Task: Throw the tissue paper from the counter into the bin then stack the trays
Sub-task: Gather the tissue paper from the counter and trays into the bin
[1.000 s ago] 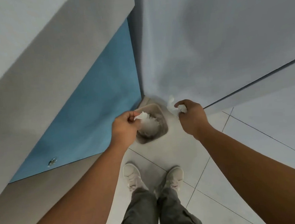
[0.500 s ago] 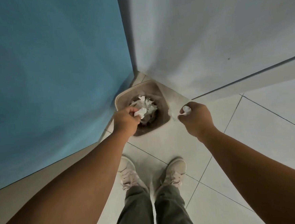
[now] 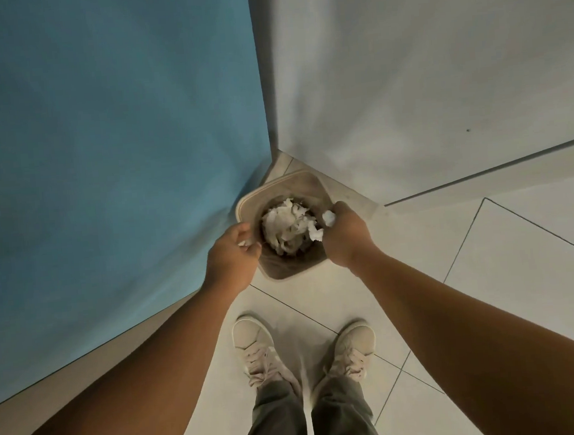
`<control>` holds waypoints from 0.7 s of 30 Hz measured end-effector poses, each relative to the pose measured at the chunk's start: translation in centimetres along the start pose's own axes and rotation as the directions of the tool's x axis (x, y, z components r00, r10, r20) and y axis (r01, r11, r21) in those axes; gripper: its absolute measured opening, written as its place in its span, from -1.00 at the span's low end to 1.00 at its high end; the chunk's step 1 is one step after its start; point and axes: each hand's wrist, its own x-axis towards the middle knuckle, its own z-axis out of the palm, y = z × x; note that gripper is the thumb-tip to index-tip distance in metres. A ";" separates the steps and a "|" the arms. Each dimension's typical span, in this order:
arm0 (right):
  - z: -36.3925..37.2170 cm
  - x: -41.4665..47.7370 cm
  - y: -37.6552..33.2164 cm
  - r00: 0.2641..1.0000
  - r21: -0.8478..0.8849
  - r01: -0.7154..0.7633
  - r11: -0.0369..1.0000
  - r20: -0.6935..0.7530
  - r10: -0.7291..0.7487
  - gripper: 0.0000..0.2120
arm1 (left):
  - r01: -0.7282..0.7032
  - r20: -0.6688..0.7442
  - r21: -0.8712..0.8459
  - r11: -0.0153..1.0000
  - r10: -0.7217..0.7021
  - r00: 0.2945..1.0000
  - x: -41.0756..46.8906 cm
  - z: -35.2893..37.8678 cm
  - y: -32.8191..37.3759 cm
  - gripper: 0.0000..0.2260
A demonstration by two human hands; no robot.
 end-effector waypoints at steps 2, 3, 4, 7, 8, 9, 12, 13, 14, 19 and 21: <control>1.2 0.9 -0.9 0.999 0.026 0.034 0.999 0.003 -0.034 -0.70 | -0.030 0.007 0.002 1.000 0.030 1.000 -0.1 -0.1 -0.3 -0.66; 1.9 1.5 -1.1 0.999 0.019 0.044 0.999 0.009 -0.044 -0.69 | -0.045 0.014 0.010 0.999 0.045 0.999 0.0 -0.2 -0.5 -0.67; 2.7 2.2 -1.2 0.999 0.011 0.047 0.999 0.024 -0.047 -0.67 | -0.058 0.019 0.014 0.998 0.058 0.998 0.0 -0.2 -0.8 -0.68; 4.7 4.3 -0.5 0.994 -0.001 0.026 1.000 0.105 -0.025 -0.47 | -0.077 0.014 -0.009 0.997 0.077 0.997 0.4 -0.2 -1.6 -0.68; 5.2 4.8 -0.2 0.992 -0.012 0.010 1.000 0.130 -0.008 -0.40 | -0.080 0.012 -0.018 0.997 0.080 0.997 0.6 -0.3 -1.8 -0.67; 5.6 5.1 0.2 0.989 -0.037 -0.008 0.999 0.149 0.013 -0.33 | -0.084 0.009 -0.024 0.996 0.084 0.996 0.8 -0.4 -2.0 -0.67; 5.7 5.0 1.6 0.986 -0.126 -0.021 0.992 0.164 0.041 -0.19 | -0.095 -0.004 -0.022 0.995 0.095 0.995 1.3 -0.9 -2.2 -0.67; 5.6 4.8 2.0 0.987 -0.136 -0.014 0.991 0.160 0.036 -0.18 | -0.100 -0.006 -0.015 0.995 0.100 0.995 1.3 -1.1 -2.1 -0.67; 5.3 4.3 2.2 0.988 -0.139 -0.003 0.990 0.154 0.024 -0.20 | -0.102 -0.006 -0.002 0.995 0.102 0.995 1.2 -1.4 -1.8 -0.67; 2.6 0.2 1.6 0.982 -0.245 0.108 0.963 0.175 -0.066 -0.48 | -0.139 -0.006 0.076 0.987 0.140 0.990 -0.6 -3.3 1.0 -0.67; 0.9 -2.4 0.5 0.982 -0.280 0.133 0.951 0.167 -0.088 -0.55 | -0.149 -0.019 0.087 0.985 0.152 0.988 -2.1 -4.3 2.9 -0.68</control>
